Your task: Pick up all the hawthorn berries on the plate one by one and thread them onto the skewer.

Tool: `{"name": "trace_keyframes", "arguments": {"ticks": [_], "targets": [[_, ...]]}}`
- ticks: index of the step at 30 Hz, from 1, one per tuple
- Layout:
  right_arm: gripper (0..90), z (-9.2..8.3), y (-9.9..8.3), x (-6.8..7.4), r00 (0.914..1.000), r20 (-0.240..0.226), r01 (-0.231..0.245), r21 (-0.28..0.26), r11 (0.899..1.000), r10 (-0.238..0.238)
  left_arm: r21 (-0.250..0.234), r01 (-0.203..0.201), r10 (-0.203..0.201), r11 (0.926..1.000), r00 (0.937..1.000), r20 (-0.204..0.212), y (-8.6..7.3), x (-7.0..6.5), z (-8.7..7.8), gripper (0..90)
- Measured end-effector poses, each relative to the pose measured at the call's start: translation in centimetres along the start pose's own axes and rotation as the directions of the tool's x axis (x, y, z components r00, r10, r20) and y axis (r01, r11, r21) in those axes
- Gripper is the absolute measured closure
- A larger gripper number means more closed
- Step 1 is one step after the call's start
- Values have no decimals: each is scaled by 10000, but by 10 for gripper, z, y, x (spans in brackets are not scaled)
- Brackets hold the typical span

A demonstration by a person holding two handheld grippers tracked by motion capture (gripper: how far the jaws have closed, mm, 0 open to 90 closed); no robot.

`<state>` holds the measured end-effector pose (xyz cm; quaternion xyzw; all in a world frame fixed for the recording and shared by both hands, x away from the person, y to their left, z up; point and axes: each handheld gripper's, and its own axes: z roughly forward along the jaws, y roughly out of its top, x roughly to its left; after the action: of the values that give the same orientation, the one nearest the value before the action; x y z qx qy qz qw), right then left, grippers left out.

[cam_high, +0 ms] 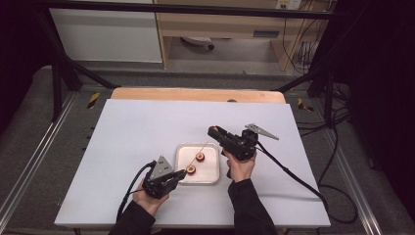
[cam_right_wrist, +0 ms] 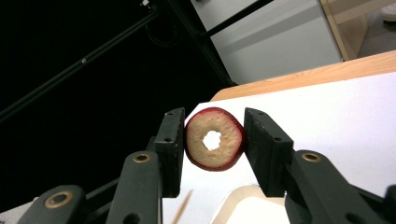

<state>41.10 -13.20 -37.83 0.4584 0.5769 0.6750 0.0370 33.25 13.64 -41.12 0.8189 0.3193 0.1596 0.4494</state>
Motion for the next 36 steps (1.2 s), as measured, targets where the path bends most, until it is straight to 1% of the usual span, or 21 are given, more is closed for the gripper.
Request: {"name": "trace_keyframes", "arguments": {"ticks": [3,7,9,15,22,27,29,33,36], "targets": [[602,0,0,1,9999,-41,-101,-139,9999,101,-152,203,-201,9997,9997,99,3,-1,4,883],[603,-1,1,1,9999,-5,-117,-340,9994,117,-292,254,-252,9992,9997,72,7,-4,8,883],[603,-1,1,2,9999,0,-131,-468,9988,132,-353,362,-358,9987,9993,116,9,-6,10,883],[603,-1,1,1,9999,24,-163,-513,9985,165,-401,469,-465,9981,9989,108,10,-9,14,883],[603,-1,0,0,9997,-7,-249,-584,9980,249,-659,865,-856,9941,9962,171,11,-9,16,883],[603,-1,0,0,9996,-52,-269,-671,9974,266,-789,924,-920,9926,9957,91,12,-12,17,883],[603,-2,0,1,9996,-60,-281,-729,9969,277,-861,1034,-1028,9909,9946,112,12,-13,17,883],[603,-2,0,1,9995,-118,-315,-874,9957,306,-1036,1215,-1225,9872,9925,-38,12,-17,19,884],[603,-2,0,1,9994,-99,-340,-948,9949,332,-1220,1476,-1496,9815,9887,-77,10,-21,22,884]]}}
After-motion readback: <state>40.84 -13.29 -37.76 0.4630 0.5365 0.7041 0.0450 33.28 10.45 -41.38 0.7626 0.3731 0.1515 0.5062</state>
